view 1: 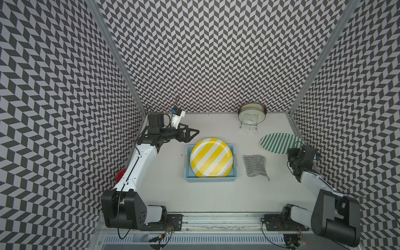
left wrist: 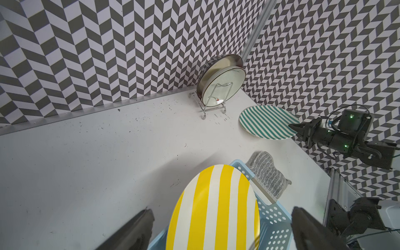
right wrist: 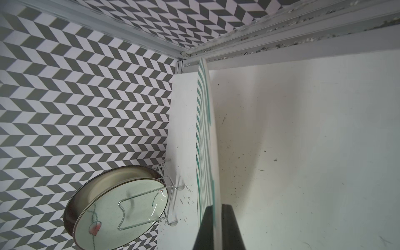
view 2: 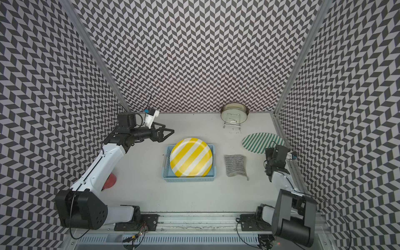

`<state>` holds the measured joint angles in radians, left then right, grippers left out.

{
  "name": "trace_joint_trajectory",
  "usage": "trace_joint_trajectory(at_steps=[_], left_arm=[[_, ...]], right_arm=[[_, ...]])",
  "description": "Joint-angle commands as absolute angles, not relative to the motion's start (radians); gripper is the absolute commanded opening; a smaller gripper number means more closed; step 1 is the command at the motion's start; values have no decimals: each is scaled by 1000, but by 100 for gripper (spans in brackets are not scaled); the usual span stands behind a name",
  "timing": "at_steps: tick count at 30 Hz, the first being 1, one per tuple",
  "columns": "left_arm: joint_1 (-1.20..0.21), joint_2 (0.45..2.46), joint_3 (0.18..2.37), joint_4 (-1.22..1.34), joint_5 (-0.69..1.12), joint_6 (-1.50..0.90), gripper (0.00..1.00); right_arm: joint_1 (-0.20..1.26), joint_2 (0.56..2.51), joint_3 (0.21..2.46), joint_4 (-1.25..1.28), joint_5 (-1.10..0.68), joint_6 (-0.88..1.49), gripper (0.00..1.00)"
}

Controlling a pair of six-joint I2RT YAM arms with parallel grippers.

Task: Wipe the wet plate dry
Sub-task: Place the plate at the center of the board.

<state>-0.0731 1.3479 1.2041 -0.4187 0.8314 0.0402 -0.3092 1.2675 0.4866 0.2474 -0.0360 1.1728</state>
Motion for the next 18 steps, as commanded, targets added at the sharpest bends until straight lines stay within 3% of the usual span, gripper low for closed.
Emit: trace_joint_trajectory(at_steps=[1,5,10,12,18], left_arm=[[-67,1312,1192,-399,838,44,100],[-66,1306,1188,-405,831,54,100],[-66,1302,1186,-397,830,47,100],[-66,1303,1186,-393,830,44,100],[-65,1300,1173,-385,831,38,100]], right_arm=[[-312,1356,510,367,-83,1150,0],[-315,1412,512,351,-79,1142,5],[-326,1406,491,319,-81,1113,39],[-338,1405,491,301,-83,1092,47],[-403,1442,491,286,-128,1035,56]])
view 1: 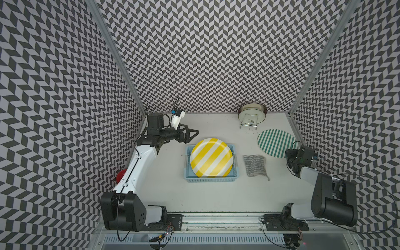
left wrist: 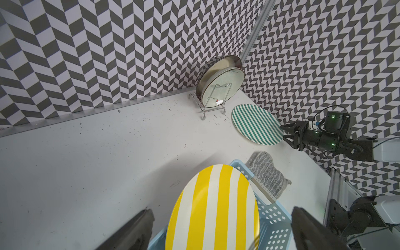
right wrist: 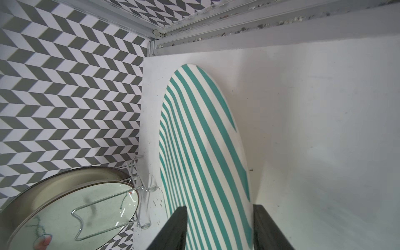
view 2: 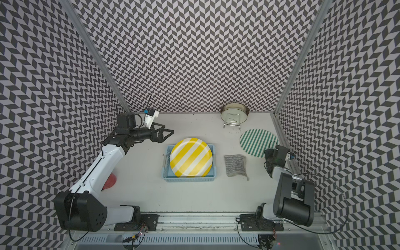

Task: Wipe the wet plate dry
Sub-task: Place the plate at the center of the board, then pick up the plate from the bin.

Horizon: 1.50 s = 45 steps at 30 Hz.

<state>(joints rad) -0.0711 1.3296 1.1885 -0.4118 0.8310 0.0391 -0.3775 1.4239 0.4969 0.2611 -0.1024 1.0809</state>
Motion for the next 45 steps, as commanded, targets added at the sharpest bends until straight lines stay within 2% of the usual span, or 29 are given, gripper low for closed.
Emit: trace_joint_trajectory(at_steps=[1,2,5,11,17,21,25,28,31,34,37,42,45], left_arm=[[-66,1300,1171,-384,830,40,100],[-66,1297,1168,-381,829,40,100],[-66,1294,1163,-378,824,39,100],[-64,1280,1146,-362,785,35,100],[-64,1293,1164,-385,657,102,100],[-66,1330,1191,-443,607,180,100],[-67,1358,1186,-475,574,226,100],[-67,1357,1136,-457,509,248,100],[-67,1346,1089,-442,412,259,100],[-66,1327,1041,-443,339,286,89],[-66,1304,990,-449,275,311,67],[-64,1281,924,-444,120,335,24],[-63,1289,882,-425,70,330,10]], right_arm=[[-410,1457,498,287,-139,1025,60],[-416,1471,511,272,-149,1013,67],[-424,1523,558,219,-183,982,78],[-424,1466,559,124,-242,971,88],[-423,1217,538,0,-259,894,89],[-407,1065,505,19,-381,828,87],[-254,1002,537,51,-465,708,85],[23,1030,626,0,-442,565,85],[230,1103,696,-39,-448,460,85],[390,1183,768,-97,-411,368,85],[494,1267,830,-137,-366,311,84],[621,1432,973,-244,-241,224,84],[659,1499,1029,-267,-175,212,83]])
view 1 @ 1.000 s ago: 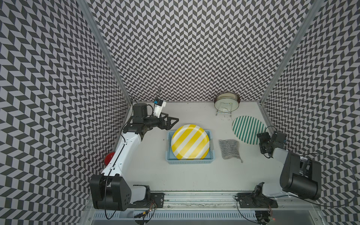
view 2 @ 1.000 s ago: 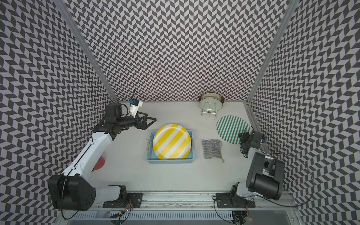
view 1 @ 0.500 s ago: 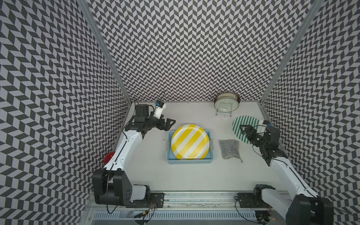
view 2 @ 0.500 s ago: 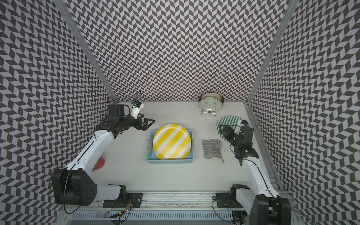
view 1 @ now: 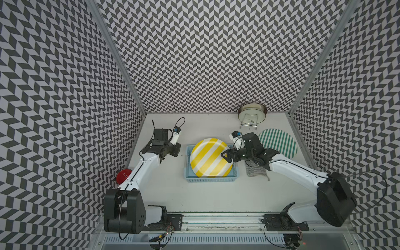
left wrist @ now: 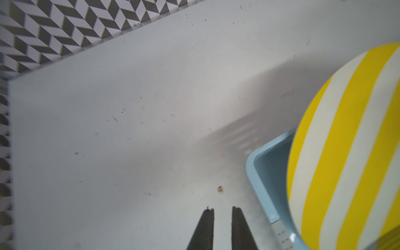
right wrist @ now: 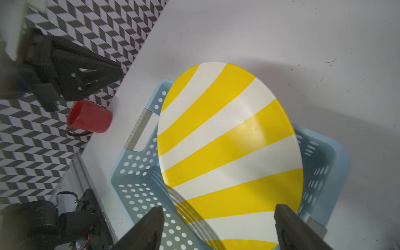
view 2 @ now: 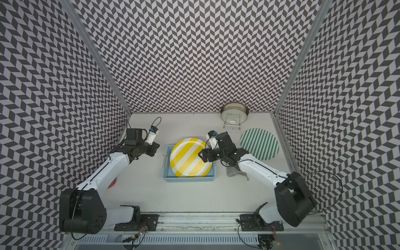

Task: Wipe the wet plate dry
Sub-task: Pick up the plate from the bin.

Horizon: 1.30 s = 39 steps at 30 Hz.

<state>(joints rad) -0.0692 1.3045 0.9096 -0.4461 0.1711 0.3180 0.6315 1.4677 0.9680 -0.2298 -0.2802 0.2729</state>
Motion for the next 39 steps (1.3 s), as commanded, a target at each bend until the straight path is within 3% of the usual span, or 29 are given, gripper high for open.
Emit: trace_joint_trajectory(at_steps=[1,4,12,21,26,39], left_arm=[[-63,1297,871,-424,74,330,8],[-68,1332,853,-435,110,328,2],[-107,1396,838,-445,179,304,2],[-119,1435,853,-455,242,311,2],[-124,1461,860,-454,261,310,2],[-146,1506,862,-439,286,288,1]], right_arm=[[665,1531,1053,-273,-147,215,83],[667,1586,1105,-307,-91,224,82],[667,1637,1139,-362,17,211,83],[667,1721,1177,-364,-25,206,83],[667,1756,1187,-353,-100,198,83],[601,1637,1042,-148,-550,199,62]])
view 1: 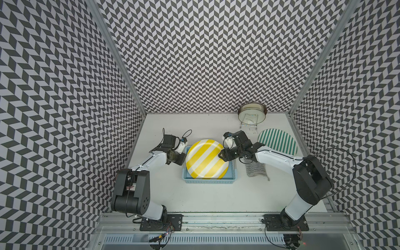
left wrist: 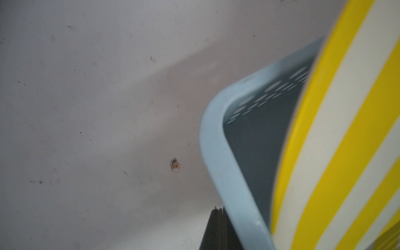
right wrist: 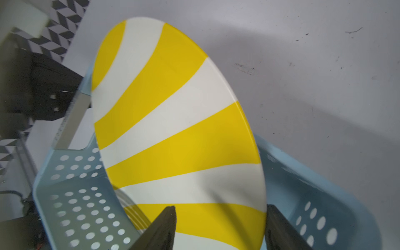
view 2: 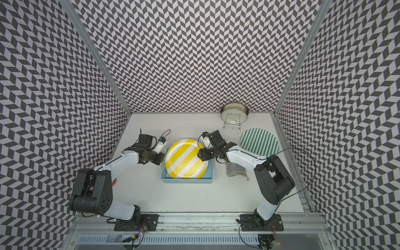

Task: Wipe the wet plate dry
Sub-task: Pick up the plate from the bin.

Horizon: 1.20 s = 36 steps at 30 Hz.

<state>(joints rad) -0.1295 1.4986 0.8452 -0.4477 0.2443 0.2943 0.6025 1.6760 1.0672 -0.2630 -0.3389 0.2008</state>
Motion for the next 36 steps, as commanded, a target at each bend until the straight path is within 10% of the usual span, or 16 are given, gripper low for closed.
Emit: trace_joint_trajectory(at_steps=[1,26,31,36], left_arm=[[-147,1507,862,-439,286,288,1],[-152,1455,867,-418,228,274,3],[-136,1409,926,-434,187,296,25],[-101,1388,1061,-482,181,295,79]], right_arm=[[591,1633,1036,-137,-574,200,59],[547,1632,1008,-16,-683,302,0],[496,1562,995,6,-727,339,0],[415,1477,968,47,-768,396,0]])
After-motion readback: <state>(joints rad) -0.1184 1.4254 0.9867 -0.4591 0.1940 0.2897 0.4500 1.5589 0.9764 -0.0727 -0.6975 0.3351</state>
